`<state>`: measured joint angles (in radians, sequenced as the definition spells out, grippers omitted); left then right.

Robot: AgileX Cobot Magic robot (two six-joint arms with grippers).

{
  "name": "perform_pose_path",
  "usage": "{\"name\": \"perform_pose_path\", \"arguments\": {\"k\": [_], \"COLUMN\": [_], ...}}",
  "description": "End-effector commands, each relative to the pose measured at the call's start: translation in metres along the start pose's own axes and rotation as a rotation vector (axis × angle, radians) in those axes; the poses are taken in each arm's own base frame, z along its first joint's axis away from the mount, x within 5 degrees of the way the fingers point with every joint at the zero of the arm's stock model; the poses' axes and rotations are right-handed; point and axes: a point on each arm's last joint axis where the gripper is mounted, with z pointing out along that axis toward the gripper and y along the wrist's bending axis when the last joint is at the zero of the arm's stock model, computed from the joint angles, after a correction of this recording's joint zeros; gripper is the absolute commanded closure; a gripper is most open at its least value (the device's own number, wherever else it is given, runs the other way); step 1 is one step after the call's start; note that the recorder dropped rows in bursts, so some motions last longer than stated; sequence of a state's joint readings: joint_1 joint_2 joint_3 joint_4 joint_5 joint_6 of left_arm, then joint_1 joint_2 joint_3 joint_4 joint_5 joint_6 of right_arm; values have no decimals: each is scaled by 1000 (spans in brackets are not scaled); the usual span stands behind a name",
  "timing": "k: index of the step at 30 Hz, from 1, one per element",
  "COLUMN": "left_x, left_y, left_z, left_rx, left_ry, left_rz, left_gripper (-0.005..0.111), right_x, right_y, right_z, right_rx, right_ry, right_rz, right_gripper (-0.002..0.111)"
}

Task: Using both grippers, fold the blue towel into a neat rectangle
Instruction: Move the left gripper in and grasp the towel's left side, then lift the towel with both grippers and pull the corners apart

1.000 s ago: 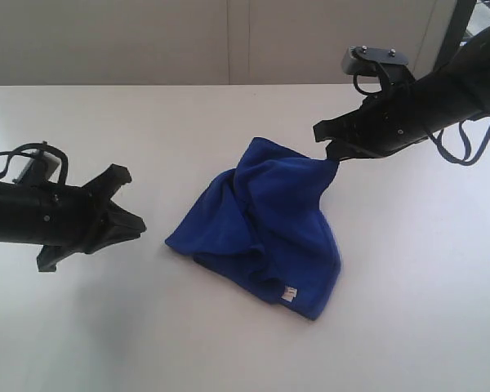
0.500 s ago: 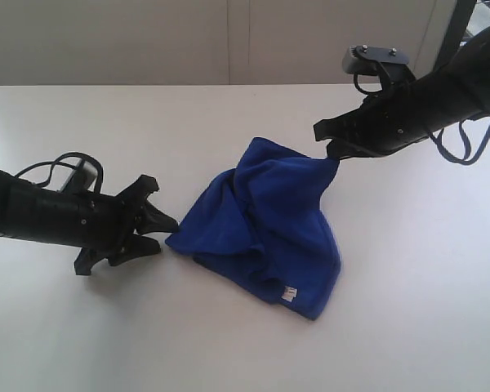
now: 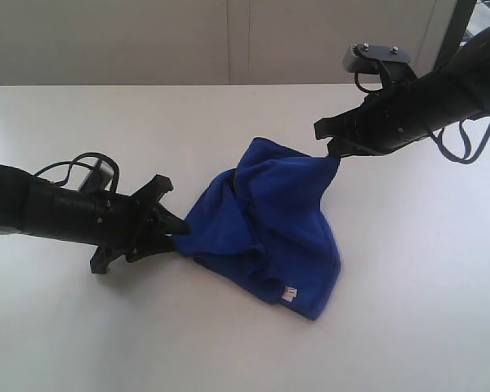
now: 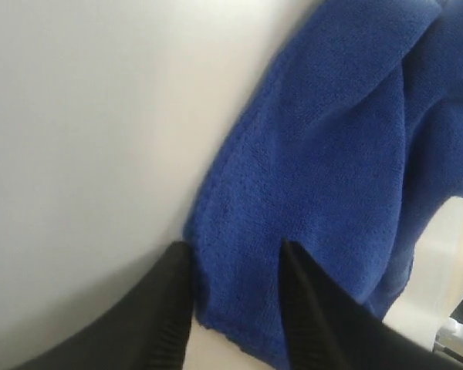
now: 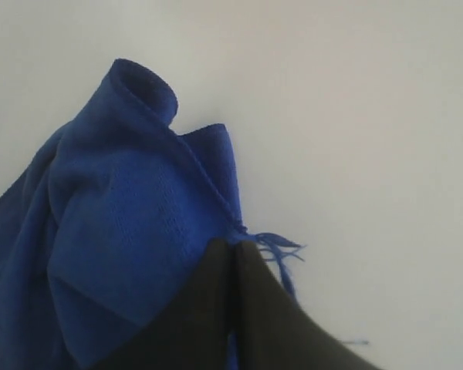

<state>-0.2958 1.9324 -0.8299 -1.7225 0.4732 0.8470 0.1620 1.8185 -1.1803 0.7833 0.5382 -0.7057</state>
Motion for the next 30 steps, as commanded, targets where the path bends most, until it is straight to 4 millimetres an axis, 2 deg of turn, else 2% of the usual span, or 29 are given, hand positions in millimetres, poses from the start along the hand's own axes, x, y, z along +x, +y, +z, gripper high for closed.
{"name": "perform_pose_path", "arguments": {"k": [1,7,15,20,24,30], "left_x": [0,-1,-2,-2,-2,-6], "left_y": [4,6,7,-3,-27,-59], "left_z": [3,3,3,-4,-27,-88], "left_rx": [-26,-46,-58,-28,-14,-28], "left_ry": [-15,-27,-32,-43,-79,-187], "left_rz": [-26,12,50,187,338,579], "left_gripper": [78,106,107,107,107,107], "right_x": [0,0,1,0,-6,-16], "right_y": [-1,-1,0,1,7,25], "right_z": [-3,-3,-3,-4,-19,-70], "right_rx": [4,4,-7,-8,-7,13], "right_ry": [-10,-10,3,0,-39,-113], "right_rz": [9,9,9,7,-11,-136], "right_gripper": [108,108,108,108,108,108]}}
